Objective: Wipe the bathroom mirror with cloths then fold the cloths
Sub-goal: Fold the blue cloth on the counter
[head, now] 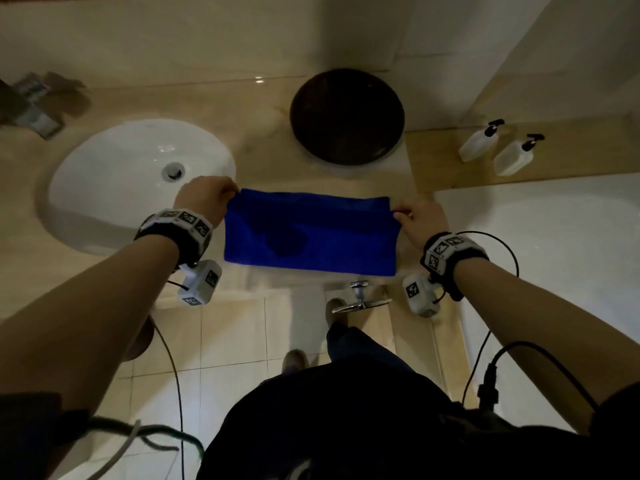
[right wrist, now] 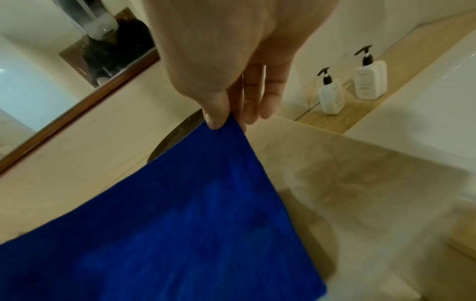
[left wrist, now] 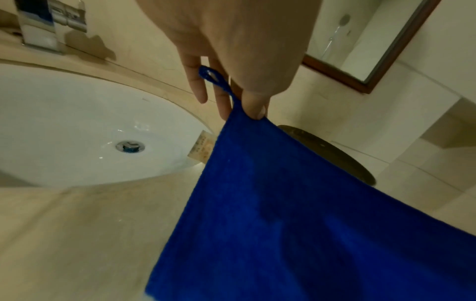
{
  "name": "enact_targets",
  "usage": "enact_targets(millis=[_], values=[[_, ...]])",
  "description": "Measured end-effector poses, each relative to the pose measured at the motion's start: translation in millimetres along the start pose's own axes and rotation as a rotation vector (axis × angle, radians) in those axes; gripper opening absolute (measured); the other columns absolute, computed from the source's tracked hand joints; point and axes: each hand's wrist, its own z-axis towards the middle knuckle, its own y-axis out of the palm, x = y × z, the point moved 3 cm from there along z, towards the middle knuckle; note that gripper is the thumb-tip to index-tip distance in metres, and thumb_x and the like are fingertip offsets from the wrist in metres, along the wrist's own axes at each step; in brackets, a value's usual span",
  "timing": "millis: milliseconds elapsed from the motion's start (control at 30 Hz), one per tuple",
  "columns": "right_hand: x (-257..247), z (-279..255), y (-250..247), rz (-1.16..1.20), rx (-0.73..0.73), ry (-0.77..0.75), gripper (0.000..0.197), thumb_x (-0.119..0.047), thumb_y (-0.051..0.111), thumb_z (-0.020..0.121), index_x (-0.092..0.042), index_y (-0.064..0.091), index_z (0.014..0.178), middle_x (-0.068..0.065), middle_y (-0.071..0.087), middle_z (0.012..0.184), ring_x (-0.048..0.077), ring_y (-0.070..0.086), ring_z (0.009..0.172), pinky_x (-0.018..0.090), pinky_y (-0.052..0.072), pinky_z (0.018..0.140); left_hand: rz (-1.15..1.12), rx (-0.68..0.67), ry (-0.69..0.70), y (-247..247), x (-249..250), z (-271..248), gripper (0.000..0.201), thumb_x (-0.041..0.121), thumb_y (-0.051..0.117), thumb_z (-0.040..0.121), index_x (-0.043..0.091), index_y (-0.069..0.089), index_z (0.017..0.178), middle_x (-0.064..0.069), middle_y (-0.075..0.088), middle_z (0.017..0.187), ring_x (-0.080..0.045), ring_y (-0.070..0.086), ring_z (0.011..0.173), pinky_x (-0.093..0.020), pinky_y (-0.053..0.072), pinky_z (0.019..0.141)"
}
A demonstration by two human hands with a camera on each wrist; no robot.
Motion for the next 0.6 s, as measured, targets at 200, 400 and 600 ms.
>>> enact_targets(millis=[200, 400, 600], values=[[-3.6, 62.9, 4.9, -0.027, -0.092, -0.039, 0.02, -0.025, 0.052, 0.097, -0.013, 0.067, 0.103, 0.006, 0.065, 0.103, 0.018, 0.055, 0.085, 0.026, 0.036, 0.071, 0.126, 0.017, -0.14, 29.2, 1.1, 31.7, 0.025, 0.016, 0.047, 0.094, 0.016, 0.068, 0.109, -0.018, 0.06, 0.106, -0.04, 0.055, 0.098, -0.046, 0.046, 0.08], [5.8, 84.7, 15.1, 0.003, -0.143, -0.035, 0.012, -0.025, 0.058, 0.093, -0.015, 0.056, 0.1, 0.001, 0.061, 0.089, 0.018, 0.058, 0.082, 0.032, 0.048, 0.074, 0.107, 0.259, -0.245, 60.2, 36.1, 10.8, 0.043, 0.015, 0.058, 0.084, 0.011, 0.052, 0.127, -0.017, 0.045, 0.131, -0.037, 0.041, 0.122, -0.05, 0.032, 0.096], [0.9, 84.8, 10.0, 0.021, -0.181, -0.068, 0.018, -0.028, 0.062, 0.091, -0.016, 0.055, 0.101, 0.002, 0.064, 0.092, 0.02, 0.06, 0.084, 0.036, 0.051, 0.077, -0.132, 0.115, 0.17, 115.1, 135.0, -27.6, 0.031, 0.027, 0.042, 0.085, 0.011, 0.062, 0.102, -0.014, 0.056, 0.093, -0.035, 0.058, 0.068, -0.038, 0.049, 0.056]])
